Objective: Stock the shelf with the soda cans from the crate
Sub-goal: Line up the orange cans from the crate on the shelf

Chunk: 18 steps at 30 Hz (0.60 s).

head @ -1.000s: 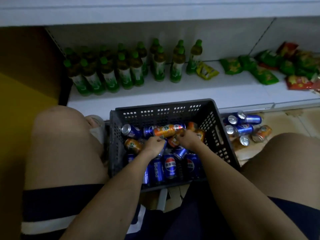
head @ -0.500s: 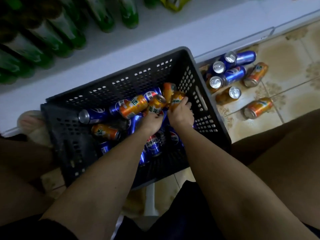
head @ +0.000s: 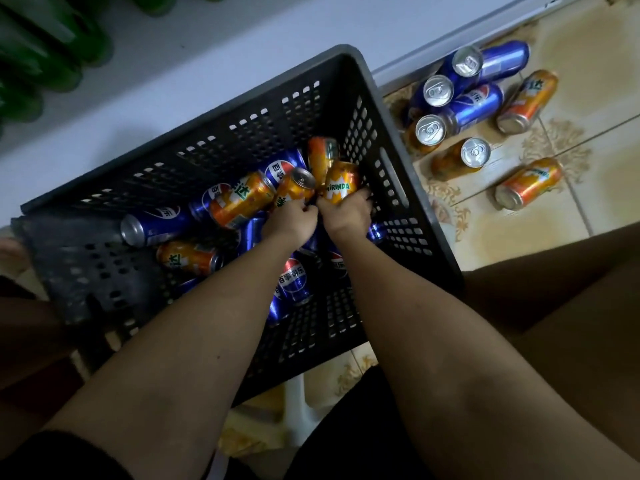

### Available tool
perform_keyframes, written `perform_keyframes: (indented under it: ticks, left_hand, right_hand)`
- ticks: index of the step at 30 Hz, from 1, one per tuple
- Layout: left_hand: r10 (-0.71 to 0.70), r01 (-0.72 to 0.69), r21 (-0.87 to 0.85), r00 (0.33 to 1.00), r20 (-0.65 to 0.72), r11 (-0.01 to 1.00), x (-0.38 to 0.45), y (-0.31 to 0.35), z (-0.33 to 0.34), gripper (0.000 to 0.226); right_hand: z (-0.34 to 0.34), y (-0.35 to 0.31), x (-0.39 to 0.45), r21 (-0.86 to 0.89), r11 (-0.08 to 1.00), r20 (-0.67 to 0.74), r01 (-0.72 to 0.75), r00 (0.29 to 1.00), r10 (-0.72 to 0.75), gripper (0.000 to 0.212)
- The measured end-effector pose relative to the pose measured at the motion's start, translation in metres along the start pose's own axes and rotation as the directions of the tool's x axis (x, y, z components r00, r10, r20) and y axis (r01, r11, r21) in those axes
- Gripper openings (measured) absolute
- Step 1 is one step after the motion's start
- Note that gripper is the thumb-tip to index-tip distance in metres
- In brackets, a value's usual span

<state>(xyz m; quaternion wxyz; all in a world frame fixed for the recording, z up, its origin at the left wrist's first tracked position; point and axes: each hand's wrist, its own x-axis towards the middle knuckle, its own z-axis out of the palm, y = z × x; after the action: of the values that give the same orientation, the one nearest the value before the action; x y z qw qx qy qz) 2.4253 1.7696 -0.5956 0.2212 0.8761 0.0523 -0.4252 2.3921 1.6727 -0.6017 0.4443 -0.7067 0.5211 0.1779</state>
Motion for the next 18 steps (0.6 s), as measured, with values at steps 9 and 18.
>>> perform_keyframes:
  ticks: [9,18]
  left_hand:
    - [0.059,-0.065,-0.082,0.995,-0.076,0.995,-0.026,-0.015,-0.058,0.032]
    - [0.165,-0.176,-0.033,0.963,-0.213,0.984,-0.083,-0.035,-0.125,0.027]
  right_hand:
    - [-0.03,0.013,-0.026,0.553,0.818,0.334,-0.157,0.941,-0.045,0.05]
    - [-0.052,-0.013,-0.106,0.696,0.61,0.645,-0.379,0.702,-0.301,0.068]
